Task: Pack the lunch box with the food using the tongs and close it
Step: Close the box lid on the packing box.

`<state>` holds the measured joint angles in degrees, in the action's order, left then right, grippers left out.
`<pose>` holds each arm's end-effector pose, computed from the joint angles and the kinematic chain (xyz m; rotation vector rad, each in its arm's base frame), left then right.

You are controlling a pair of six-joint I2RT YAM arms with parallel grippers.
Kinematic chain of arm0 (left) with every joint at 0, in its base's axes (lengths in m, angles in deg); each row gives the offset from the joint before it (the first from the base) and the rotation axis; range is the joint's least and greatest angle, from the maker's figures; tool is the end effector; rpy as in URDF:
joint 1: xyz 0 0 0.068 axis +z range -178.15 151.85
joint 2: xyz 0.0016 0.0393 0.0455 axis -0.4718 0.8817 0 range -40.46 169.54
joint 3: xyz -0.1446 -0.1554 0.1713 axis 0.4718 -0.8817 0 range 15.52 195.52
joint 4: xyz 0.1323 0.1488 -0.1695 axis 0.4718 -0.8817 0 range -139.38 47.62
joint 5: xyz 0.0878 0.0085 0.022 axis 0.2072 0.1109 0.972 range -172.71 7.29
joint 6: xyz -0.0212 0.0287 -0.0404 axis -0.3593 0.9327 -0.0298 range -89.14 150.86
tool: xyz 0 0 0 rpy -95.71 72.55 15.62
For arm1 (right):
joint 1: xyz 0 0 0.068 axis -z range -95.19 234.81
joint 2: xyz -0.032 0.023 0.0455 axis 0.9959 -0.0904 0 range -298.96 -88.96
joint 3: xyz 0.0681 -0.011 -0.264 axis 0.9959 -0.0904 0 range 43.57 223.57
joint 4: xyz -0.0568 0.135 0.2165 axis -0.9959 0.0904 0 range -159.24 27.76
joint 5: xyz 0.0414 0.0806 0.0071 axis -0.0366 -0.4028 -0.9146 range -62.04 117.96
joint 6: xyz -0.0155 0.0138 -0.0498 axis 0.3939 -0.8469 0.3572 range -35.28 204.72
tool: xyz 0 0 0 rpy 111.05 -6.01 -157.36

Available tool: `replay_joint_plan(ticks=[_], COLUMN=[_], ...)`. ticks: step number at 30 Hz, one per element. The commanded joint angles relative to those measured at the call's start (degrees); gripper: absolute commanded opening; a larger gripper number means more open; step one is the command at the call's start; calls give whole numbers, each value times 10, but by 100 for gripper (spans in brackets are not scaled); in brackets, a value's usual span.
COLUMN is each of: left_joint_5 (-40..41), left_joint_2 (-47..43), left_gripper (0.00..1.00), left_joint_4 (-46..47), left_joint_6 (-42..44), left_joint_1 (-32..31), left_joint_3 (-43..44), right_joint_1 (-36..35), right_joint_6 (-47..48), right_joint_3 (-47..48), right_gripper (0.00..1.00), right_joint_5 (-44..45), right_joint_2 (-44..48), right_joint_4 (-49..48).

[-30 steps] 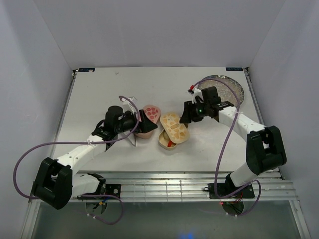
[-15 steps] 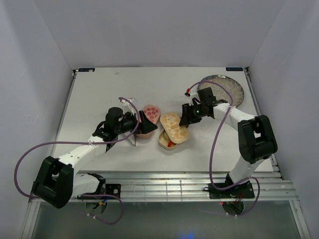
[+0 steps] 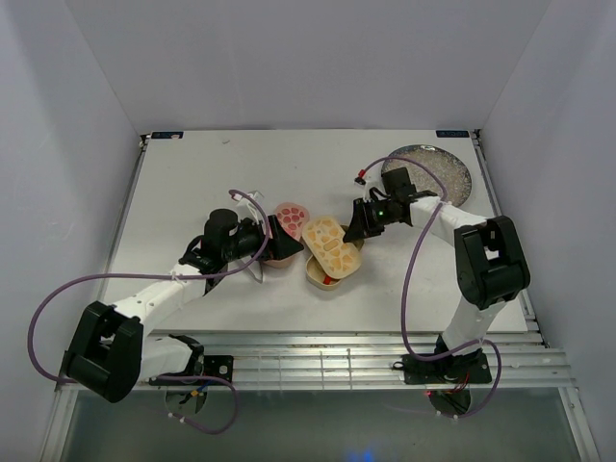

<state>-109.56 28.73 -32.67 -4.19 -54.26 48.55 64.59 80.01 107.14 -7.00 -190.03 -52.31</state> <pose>0.2211 -0.1263 0.2171 0.1495 2.1698 -1.1201 0.3322 0.1440 0.1872 -0.5896 2.4513 0.9450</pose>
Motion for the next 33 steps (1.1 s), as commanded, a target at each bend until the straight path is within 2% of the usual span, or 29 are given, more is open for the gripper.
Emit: replay_joint_plan(ticks=[1,2,13,20,27,33], left_joint_5=[8,8,16,22,5,9], left_joint_2=[0,0,-14,-23,-38,-82], left_gripper=[98,98,98,98,98,98], left_joint_4=[15,15,15,14,14,4], left_joint_6=[-3,-3,-10,-14,-30,-33], left_joint_1=[-1,-2,-1,-2,-2,-2], left_joint_3=[-3,-4,-10,-5,-12,-14], right_joint_1=[1,2,5,23,27,27], right_joint_6=[5,3,-55,-109,-206,-328], right_joint_3=[-4,-8,-92,-187,-272,-360], right_gripper=[14,8,8,8,8,8], right_joint_5=[14,14,-4,8,36,88], right_joint_2=[7,11,62,146,238,322], right_joint_4=[-21,-22,-82,-134,-229,-317])
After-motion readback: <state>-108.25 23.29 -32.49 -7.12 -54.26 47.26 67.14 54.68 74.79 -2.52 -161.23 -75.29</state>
